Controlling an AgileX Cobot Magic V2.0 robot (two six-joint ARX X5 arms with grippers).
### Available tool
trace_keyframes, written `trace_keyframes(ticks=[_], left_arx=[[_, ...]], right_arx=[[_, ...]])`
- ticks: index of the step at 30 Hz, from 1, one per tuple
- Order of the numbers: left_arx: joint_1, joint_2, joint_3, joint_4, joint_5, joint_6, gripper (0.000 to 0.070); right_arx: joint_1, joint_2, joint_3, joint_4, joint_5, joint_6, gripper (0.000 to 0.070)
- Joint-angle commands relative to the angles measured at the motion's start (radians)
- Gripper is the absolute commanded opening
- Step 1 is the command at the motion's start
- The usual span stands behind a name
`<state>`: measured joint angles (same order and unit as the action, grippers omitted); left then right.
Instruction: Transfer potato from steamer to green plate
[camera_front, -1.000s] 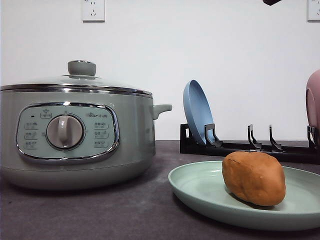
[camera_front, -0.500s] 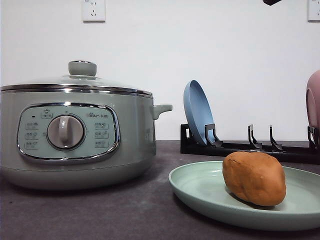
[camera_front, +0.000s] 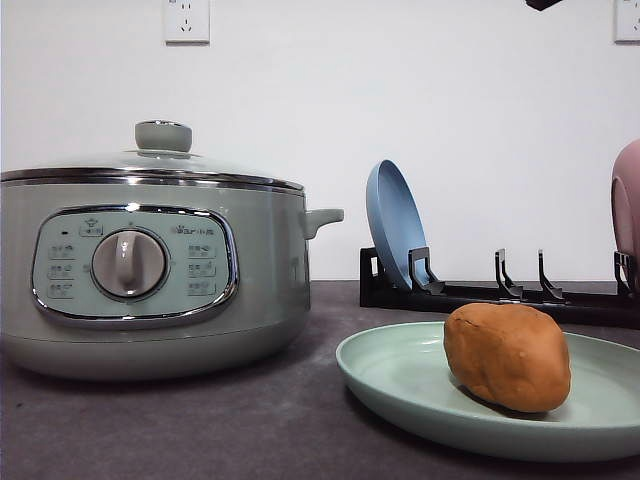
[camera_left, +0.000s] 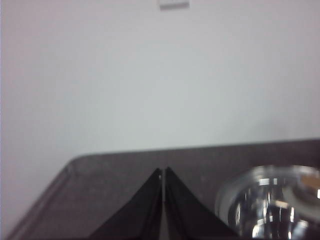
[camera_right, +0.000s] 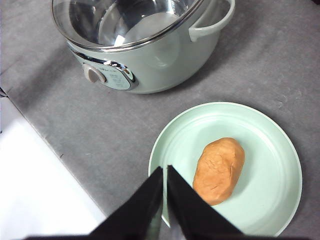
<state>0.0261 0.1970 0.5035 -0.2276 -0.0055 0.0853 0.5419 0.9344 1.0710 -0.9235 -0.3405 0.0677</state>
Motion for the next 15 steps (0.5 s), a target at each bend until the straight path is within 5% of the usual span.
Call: trace_keyframes(ticks=[1,15], left_arx=[[0.003,-0.034,-0.037,0.019,-0.004,-0.02,0.0],[0.002,-0.194,-0.338,0.012,-0.004,-0.109,0.0]], right_arx=[[0.005,0.004,0.018,0.01,0.0,-0.001,0.0],[0.005,0.004,0.018,0.01,0.0,-0.001,0.0]])
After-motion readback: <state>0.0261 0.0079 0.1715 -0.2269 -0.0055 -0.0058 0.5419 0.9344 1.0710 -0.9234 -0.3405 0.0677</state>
